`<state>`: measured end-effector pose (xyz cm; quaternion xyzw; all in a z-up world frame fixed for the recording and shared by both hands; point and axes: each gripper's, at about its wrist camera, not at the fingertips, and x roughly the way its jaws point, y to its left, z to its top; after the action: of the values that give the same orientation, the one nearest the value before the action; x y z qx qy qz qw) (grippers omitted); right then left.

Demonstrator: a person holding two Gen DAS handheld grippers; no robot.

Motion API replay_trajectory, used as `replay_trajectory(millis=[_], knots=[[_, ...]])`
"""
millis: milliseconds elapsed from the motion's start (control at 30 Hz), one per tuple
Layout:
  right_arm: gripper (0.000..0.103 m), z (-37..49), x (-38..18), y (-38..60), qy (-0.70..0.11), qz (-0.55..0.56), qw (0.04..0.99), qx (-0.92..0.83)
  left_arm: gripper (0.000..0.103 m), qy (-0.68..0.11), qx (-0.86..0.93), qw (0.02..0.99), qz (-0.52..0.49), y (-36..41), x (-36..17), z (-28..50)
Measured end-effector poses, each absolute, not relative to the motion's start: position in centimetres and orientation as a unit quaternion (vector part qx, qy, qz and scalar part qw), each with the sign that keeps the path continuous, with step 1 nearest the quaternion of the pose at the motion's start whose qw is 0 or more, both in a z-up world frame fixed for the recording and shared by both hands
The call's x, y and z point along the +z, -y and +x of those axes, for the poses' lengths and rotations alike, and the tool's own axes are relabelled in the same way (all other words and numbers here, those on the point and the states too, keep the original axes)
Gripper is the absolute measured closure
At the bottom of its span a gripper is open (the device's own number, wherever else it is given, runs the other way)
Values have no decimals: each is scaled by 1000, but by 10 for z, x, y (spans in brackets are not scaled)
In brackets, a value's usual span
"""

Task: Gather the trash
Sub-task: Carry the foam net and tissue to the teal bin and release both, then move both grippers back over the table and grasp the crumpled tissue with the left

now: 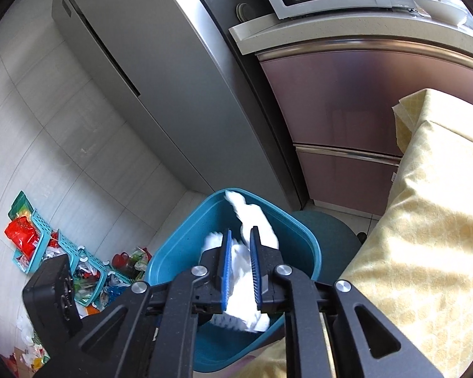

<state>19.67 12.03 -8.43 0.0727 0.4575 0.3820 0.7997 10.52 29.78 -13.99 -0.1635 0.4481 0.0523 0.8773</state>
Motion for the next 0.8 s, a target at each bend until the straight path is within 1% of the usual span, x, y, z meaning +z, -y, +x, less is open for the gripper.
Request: replay_trajectory(millis=[133, 233, 333, 367, 467, 667, 800], knots=[[87, 196, -82, -114, -457, 78, 799, 383, 83, -447, 53, 876, -172, -294, -145, 106], [87, 193, -78, -103, -454, 88, 797, 387, 83, -437, 53, 882, -168, -289, -138, 103], [81, 186, -69, -91, -447, 96, 795, 398, 79, -419, 50, 893, -159, -280, -125, 99], [79, 183, -65, -86, -444, 98, 795, 402, 76, -412, 47, 897, -156, -278, -120, 97], [75, 170, -52, -66, -427, 98, 801, 407, 74, -390, 32, 909, -141, -266, -100, 93], [74, 139, -27, -7, -391, 94, 824, 399, 71, -349, -32, 930, -111, -221, -66, 81], [74, 121, -15, 45, -374, 101, 843, 372, 70, -341, -96, 931, -87, -179, -54, 78]])
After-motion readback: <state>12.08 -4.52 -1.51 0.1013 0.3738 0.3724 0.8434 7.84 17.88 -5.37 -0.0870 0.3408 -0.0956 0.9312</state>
